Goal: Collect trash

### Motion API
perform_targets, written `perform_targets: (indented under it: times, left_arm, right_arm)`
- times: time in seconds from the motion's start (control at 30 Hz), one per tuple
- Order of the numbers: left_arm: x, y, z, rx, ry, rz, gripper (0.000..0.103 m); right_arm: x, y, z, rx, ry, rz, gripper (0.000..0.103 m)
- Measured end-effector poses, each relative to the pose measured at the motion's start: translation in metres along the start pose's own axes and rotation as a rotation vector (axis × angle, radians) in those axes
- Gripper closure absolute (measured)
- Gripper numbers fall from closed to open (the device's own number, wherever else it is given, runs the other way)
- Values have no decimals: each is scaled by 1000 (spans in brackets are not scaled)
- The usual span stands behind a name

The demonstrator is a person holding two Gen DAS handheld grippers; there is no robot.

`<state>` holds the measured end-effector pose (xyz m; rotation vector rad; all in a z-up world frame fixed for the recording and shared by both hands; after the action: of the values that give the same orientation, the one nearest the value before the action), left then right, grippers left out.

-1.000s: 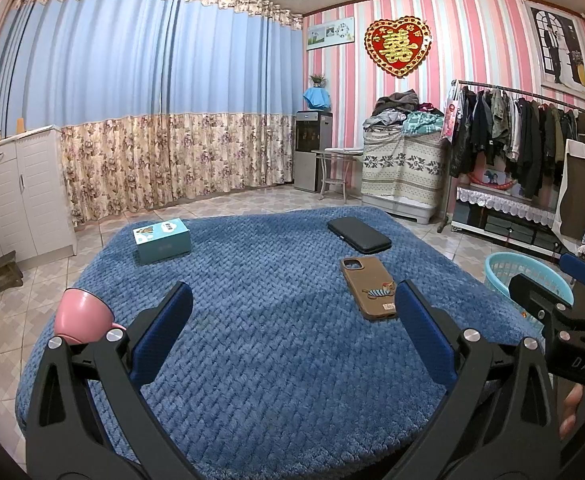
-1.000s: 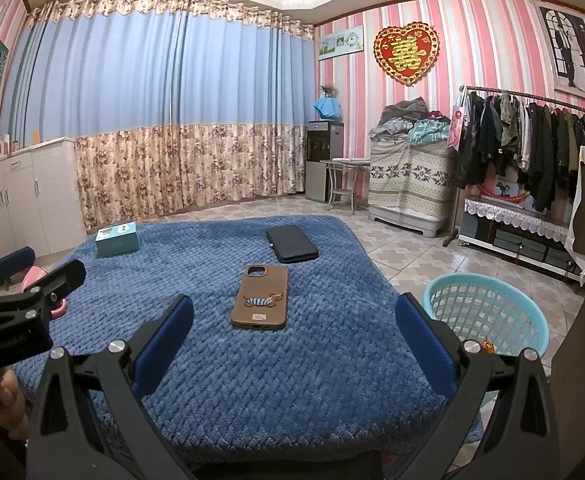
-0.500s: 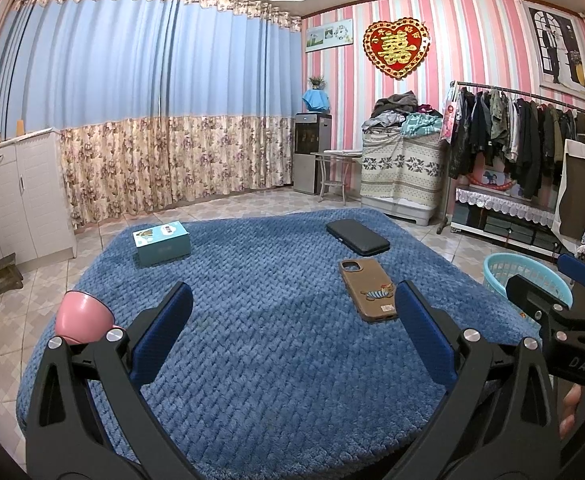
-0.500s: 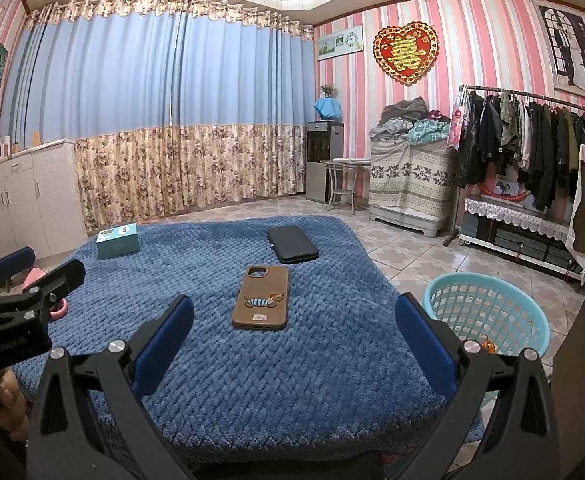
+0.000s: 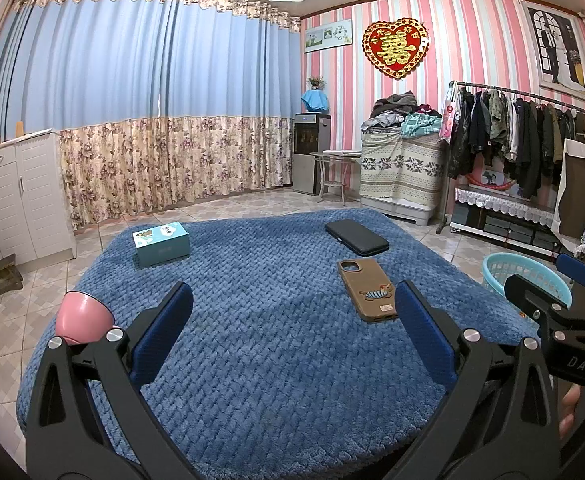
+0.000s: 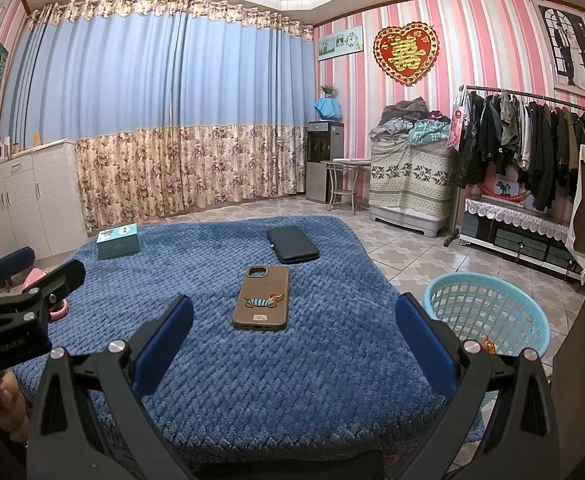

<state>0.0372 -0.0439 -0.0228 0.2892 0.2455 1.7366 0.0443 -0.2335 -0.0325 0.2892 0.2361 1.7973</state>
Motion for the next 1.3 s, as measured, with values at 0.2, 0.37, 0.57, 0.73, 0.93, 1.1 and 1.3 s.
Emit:
perform_targets:
  times: [0.2,0.37,0.57,0.73,0.93,1.1,1.3]
  left_arm:
    - [0,0,0,-1,0,0,5]
    - [1,2,4,-7,2,1,5]
    - [1,3,7,-8,4,0,5]
    - [1,7,15,-18,2,0,5]
    - [1,8,18,-20,3,-1,5]
    - [1,10,17,-19,2,2,5]
    - [-2,11,16,-12,0,-7,5]
  right_arm:
    - [0,0,0,-1,-1,0,4]
    - [0,0,0,-1,0,0,4]
    - [0,0,0,-1,-1,0,4]
    - [0,0,-1,-1,-2,0,4]
    - [0,0,-1,-2,-1,0,4]
    - [0,0,-1,-1,-2,0,4]
    - [0,0,-2,-2,-2,0,4]
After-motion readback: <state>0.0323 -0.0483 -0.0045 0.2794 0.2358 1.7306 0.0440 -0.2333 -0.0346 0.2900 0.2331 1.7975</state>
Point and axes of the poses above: each gripper's, at about its wrist camera, not at the fingertips, and y roughly against the way its jaws point, x to its left, z to its top, the point moved 7 cm from there along -y, roughly the way its jaws point, and after that the axes turned 13 degrees about z, right-handed, at the moved point
